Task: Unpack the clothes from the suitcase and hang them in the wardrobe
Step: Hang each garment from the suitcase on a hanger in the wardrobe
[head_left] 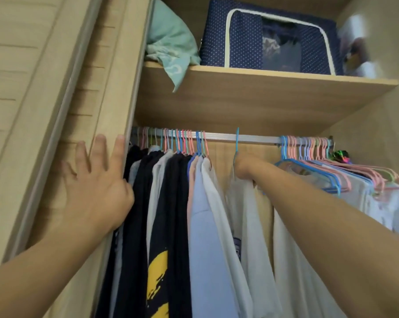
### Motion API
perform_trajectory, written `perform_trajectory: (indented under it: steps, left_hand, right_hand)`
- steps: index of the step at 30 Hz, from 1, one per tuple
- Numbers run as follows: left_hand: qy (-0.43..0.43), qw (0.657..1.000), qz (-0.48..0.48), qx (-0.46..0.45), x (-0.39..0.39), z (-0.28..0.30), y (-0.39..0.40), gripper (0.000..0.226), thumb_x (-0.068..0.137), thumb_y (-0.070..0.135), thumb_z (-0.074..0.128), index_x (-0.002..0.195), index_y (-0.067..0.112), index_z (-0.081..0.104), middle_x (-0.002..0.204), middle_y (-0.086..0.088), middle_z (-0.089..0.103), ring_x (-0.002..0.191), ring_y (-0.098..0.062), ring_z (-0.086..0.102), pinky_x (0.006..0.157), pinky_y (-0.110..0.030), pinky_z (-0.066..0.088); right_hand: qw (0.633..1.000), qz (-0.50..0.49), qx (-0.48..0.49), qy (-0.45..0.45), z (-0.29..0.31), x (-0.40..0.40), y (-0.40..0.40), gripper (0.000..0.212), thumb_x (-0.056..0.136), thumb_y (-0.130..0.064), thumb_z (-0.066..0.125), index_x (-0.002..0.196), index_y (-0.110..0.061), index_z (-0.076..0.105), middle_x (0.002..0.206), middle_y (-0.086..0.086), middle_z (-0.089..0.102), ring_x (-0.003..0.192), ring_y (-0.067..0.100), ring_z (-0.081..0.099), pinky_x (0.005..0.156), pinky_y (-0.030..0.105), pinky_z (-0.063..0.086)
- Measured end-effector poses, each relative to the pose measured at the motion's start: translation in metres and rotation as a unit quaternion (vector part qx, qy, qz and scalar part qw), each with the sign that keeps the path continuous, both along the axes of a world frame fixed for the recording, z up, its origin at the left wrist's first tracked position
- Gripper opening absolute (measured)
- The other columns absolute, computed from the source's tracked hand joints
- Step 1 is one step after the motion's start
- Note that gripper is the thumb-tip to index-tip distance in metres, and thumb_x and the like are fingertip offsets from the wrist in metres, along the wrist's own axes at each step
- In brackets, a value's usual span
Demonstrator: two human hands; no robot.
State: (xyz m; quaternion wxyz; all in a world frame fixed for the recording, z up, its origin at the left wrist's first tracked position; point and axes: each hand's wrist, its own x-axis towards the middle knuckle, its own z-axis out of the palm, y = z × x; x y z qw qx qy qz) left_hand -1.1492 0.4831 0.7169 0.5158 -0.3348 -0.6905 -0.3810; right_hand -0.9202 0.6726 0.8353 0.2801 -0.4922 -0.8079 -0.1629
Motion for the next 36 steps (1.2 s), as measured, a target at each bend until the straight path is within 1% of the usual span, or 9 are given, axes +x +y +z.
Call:
perform_trajectory:
  steps: [6, 10, 12, 14, 19, 24, 29, 33, 36]
  left_hand:
    - [0.021, 1.0, 0.004, 0.009, -0.001, -0.002, 0.005, 0.094, 0.085, 0.023, 0.056, 0.161, 0.026, 0.001, 0.166, -0.016, 0.011, 0.149, -0.049, 0.01, 0.115, -0.073, 0.019]
    - [0.037, 0.999, 0.016, 0.017, -0.002, -0.003, 0.006, 0.098, 0.08, 0.019, 0.062, 0.161, 0.021, 0.008, 0.163, -0.021, 0.016, 0.145, -0.054, 0.014, 0.11, -0.076, 0.022]
    - [0.046, 0.998, 0.018, 0.029, 0.001, -0.005, 0.008, 0.101, 0.076, 0.014, 0.066, 0.161, 0.018, 0.012, 0.16, -0.023, 0.019, 0.143, -0.057, 0.016, 0.107, -0.077, 0.024]
    - [0.044, 0.998, 0.021, 0.043, 0.005, -0.006, 0.011, 0.105, 0.071, 0.011, 0.071, 0.16, 0.016, 0.015, 0.158, -0.024, 0.021, 0.141, -0.057, 0.018, 0.106, -0.077, 0.025]
    - [0.04, 0.997, 0.008, 0.063, 0.006, -0.006, 0.014, 0.107, 0.071, 0.01, 0.074, 0.159, 0.021, 0.015, 0.158, -0.022, 0.021, 0.141, -0.056, 0.02, 0.107, -0.076, 0.025]
    - [0.049, 0.996, 0.006, 0.073, 0.006, -0.007, 0.014, 0.109, 0.069, 0.01, 0.077, 0.159, 0.02, 0.016, 0.158, -0.022, 0.021, 0.14, -0.057, 0.022, 0.107, -0.076, 0.025]
    - [0.058, 0.995, 0.003, 0.082, 0.003, -0.006, 0.016, 0.11, 0.067, 0.009, 0.078, 0.158, 0.02, 0.018, 0.156, -0.022, 0.023, 0.139, -0.057, 0.023, 0.106, -0.076, 0.025]
    - [0.061, 0.994, 0.007, 0.089, 0.003, -0.006, 0.016, 0.109, 0.066, 0.007, 0.077, 0.158, 0.019, 0.019, 0.156, -0.023, 0.024, 0.138, -0.057, 0.024, 0.106, -0.076, 0.026]
    - [0.058, 0.994, 0.015, 0.086, 0.003, -0.007, 0.016, 0.109, 0.067, 0.009, 0.078, 0.159, 0.019, 0.019, 0.156, -0.023, 0.023, 0.139, -0.056, 0.024, 0.106, -0.075, 0.026]
  right_hand:
    - [0.981, 0.121, -0.138, 0.062, -0.002, -0.033, -0.033, 0.028, 0.1, -0.004, 0.043, 0.117, 0.01, 0.059, 0.107, 0.025, 0.068, 0.095, 0.042, 0.07, 0.082, 0.049, 0.06]
    - [0.892, 0.298, -0.235, 0.248, -0.013, -0.008, -0.031, 0.044, 0.106, -0.045, 0.034, 0.116, -0.01, 0.058, 0.106, 0.011, 0.065, 0.078, 0.032, 0.072, 0.062, 0.039, 0.059]
    - [0.937, 0.224, -0.096, 0.252, -0.025, 0.021, -0.012, 0.039, 0.105, -0.044, 0.037, 0.099, -0.013, 0.059, 0.104, 0.015, 0.066, 0.085, 0.037, 0.071, 0.065, 0.036, 0.054]
    - [0.981, -0.004, 0.145, 0.126, -0.039, 0.061, 0.015, 0.023, 0.098, -0.029, 0.05, 0.096, -0.01, 0.063, 0.106, 0.018, 0.066, 0.099, 0.039, 0.065, 0.076, 0.039, 0.05]
    - [0.917, -0.298, 0.259, -0.049, -0.062, 0.154, 0.046, 0.037, 0.087, -0.028, 0.062, 0.123, -0.017, 0.058, 0.121, 0.006, 0.052, 0.115, 0.028, 0.046, 0.089, 0.039, 0.045]
    - [0.914, -0.303, 0.25, -0.096, -0.059, 0.171, 0.054, 0.036, 0.089, -0.02, 0.06, 0.124, -0.016, 0.057, 0.121, 0.005, 0.056, 0.115, 0.025, 0.052, 0.085, 0.035, 0.048]
    - [0.954, -0.212, 0.207, 0.042, -0.05, 0.146, 0.053, 0.022, 0.093, -0.013, 0.048, 0.115, -0.006, 0.049, 0.113, 0.018, 0.063, 0.106, 0.037, 0.061, 0.073, 0.038, 0.046]
    - [0.981, -0.143, 0.084, 0.099, -0.038, 0.113, 0.053, 0.026, 0.083, -0.002, 0.069, 0.108, -0.001, 0.061, 0.107, 0.02, 0.068, 0.1, 0.037, 0.066, 0.072, 0.039, 0.05]
    - [0.976, -0.128, 0.115, 0.137, -0.037, 0.099, 0.052, 0.024, 0.084, 0.002, 0.062, 0.108, 0.001, 0.061, 0.108, 0.021, 0.067, 0.102, 0.039, 0.065, 0.073, 0.039, 0.049]
